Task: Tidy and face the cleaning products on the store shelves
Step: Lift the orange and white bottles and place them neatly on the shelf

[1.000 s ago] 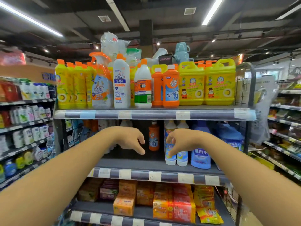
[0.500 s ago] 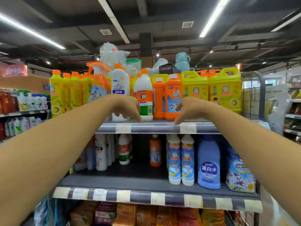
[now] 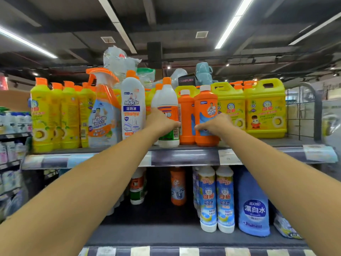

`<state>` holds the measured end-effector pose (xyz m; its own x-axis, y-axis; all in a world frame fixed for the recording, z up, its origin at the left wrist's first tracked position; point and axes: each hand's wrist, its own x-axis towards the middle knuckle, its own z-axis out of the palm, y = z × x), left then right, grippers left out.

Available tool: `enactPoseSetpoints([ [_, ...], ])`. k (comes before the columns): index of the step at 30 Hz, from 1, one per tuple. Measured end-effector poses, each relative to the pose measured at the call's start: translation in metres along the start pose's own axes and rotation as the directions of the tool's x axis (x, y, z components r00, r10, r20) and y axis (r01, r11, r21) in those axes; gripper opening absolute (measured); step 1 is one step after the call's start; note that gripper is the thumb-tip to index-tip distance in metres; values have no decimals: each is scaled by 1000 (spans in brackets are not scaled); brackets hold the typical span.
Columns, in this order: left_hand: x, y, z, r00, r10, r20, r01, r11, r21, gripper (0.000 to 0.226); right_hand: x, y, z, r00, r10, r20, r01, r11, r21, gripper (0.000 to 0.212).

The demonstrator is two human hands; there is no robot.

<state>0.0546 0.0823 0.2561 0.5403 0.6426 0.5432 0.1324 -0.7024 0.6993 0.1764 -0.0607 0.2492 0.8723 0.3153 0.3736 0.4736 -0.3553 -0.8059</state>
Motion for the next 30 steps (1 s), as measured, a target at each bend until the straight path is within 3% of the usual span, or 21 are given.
enactPoseSetpoints([
  [4, 9, -4, 7, 1000, -3, -20, 4, 1000, 28, 85, 11, 4, 8, 1000, 5, -3, -4, 993, 122, 92],
  [8, 8, -5, 6, 999, 34, -8, -33, 998, 45, 59, 9, 6, 10, 999, -28, -23, 31, 990, 139, 68],
  [12, -2, -5, 7, 994, 54, -100, -56, 998, -13, 42, -5, 5, 7, 984, -86, -158, 106, 986, 128, 59],
  [18, -27, 29, -18, 932, 280, -230, -282, 959, 25, 62, -31, -10, -22, 931, -195, -309, 290, 909, 300, 73],
  [22, -61, 49, -38, 911, 370, -180, -368, 929, 45, 70, -58, -13, -43, 916, -275, -291, 359, 885, 295, 76],
  [25, -92, 45, -43, 922, 350, -164, -351, 936, 24, 78, -83, 0, -51, 926, -289, -242, 356, 882, 309, 78],
  [30, -152, 33, -43, 953, 273, -130, -274, 962, 16, 71, -131, 32, -62, 938, -316, -142, 346, 880, 326, 69],
])
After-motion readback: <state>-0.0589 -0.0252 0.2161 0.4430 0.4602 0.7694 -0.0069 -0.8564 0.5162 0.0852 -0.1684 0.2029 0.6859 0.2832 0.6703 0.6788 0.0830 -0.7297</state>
